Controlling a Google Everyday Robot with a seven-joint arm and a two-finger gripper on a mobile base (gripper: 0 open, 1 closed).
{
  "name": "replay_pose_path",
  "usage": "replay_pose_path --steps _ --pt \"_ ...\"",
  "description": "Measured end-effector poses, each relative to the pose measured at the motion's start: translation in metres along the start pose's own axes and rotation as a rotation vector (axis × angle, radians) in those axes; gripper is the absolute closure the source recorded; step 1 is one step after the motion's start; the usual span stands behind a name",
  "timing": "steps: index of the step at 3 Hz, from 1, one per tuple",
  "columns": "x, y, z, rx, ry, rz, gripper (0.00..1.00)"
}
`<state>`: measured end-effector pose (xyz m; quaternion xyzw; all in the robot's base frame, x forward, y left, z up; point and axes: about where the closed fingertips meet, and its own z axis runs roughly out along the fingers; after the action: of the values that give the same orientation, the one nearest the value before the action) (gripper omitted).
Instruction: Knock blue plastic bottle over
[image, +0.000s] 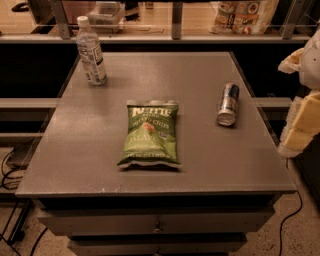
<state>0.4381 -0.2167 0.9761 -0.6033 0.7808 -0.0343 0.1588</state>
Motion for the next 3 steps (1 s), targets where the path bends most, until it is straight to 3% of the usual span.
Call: replay_pose_path --steps 2,3 --pt "-0.005 -0.002 0.002 0.013 -0.026 -0.005 0.00" --pt "-0.033 -0.014 0.013 0.070 -0.176 -0.031 0.00"
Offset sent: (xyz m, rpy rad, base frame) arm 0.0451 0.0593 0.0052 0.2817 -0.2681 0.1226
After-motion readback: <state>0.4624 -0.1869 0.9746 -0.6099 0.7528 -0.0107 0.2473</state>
